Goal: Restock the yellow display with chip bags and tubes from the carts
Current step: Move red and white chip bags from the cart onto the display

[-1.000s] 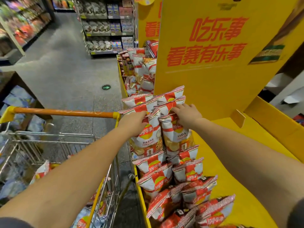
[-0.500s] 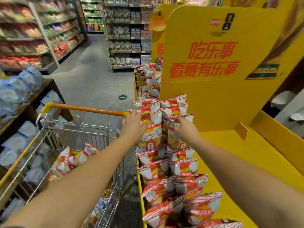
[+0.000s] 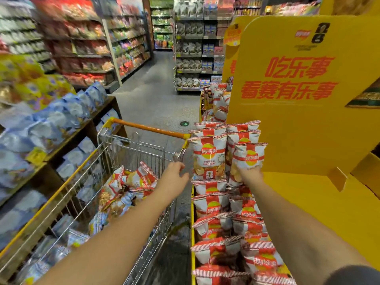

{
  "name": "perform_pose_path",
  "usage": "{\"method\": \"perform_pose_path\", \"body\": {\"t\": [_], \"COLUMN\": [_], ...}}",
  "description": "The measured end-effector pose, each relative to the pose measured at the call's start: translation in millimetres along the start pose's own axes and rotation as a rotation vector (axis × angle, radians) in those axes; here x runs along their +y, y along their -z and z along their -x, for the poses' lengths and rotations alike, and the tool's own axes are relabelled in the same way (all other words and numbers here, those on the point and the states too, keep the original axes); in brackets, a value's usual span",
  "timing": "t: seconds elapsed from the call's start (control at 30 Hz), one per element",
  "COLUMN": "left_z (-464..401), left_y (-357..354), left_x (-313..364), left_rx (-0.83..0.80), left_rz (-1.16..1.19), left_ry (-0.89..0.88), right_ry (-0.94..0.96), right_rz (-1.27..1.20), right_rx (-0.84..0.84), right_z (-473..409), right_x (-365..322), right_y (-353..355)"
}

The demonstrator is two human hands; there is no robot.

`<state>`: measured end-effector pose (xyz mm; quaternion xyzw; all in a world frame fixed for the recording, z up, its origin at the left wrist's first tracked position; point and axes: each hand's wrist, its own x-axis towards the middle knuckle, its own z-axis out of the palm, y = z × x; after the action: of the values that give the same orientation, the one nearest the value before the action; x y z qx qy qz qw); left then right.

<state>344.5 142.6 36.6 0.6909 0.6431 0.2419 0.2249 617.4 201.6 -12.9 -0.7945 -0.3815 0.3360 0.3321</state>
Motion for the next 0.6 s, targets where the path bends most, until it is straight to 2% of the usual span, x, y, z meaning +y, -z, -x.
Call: {"method": "perform_pose_path", "body": {"t": [0.1,0.27,0.33,0.47,0.6], "left_z": [-2.2,-12.5,-21.6,-44.6,-66.4], "left_y": [-2.8,-6.4,-5.2,-1.3,13.9], "left_x": [-12.9,-26.5,-32.1,-50.0,-88.0], "left_rx": [-0.001,-0.019,-0.037,-0.091,-0.123], "left_rz": [-0.022,-0.021,-0.003,0.044,0.088], "left_ry": [0.029,0.051,0.053,0.047,0.051], "right_ry": [-0.034,0.075,0.069,0.098,0.173], "right_rz": [-0.035,-0.035,0.05,0.247,0.103], "right_rx": [-0.01,-0.092,-0.102,0.047,0.123], "right_z": [-30.8,10.0,12.1,14.8,59.9], "right_x": [23.4,3.9,3.9,5.5,-32.8], "right_y": [-23.7,-30.6,-28.7,-31.7,-68.6]}}
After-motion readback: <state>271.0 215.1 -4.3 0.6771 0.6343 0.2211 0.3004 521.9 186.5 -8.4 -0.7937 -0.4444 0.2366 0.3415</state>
